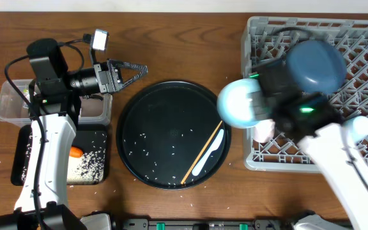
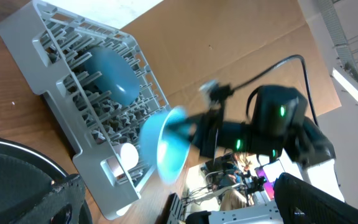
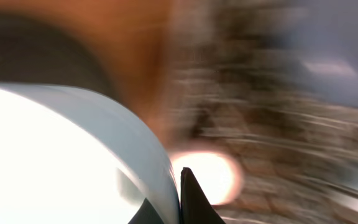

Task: Sort waste into correct bins and load items into the dishwasher rack
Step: 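Lift the bowl and carry it right into the rack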

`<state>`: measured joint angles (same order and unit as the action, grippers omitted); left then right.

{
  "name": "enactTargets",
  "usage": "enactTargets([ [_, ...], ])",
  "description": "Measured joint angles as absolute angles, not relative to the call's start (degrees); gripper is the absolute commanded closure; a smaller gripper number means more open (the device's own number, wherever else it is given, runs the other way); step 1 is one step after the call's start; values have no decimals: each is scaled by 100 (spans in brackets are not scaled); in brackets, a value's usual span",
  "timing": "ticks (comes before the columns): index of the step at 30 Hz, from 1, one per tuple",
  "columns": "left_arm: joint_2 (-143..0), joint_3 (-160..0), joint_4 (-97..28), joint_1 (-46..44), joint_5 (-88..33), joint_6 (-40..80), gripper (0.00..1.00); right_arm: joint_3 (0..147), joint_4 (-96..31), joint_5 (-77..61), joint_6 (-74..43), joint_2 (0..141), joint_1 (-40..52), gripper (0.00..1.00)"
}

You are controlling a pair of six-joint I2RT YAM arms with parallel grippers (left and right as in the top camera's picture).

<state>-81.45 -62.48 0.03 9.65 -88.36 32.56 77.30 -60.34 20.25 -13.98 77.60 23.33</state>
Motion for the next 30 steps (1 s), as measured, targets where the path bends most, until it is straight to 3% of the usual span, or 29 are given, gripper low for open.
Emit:
enactTargets([
  [7, -8145, -6248, 3, 965, -8836, 3256, 2, 7732, -4958, 3527, -834, 7275, -228, 99],
  [12, -8145, -6248, 3, 965, -8836, 3256, 2, 7752, -3640, 4386, -362, 7592, -1389, 99],
  [19, -8145, -6248, 3, 965, -8836, 3256, 2, 7749, -2053, 5561, 604, 8733, -1949, 99],
  [25, -8145, -6248, 3, 965, -8836, 3256, 2, 7752, 338, 6573, 2502, 9988, -2008, 99],
  [30, -8145, -6246, 3, 965, -8833, 3256, 2, 7747, 1100, 6947, 3660, 10733, -2008, 99],
])
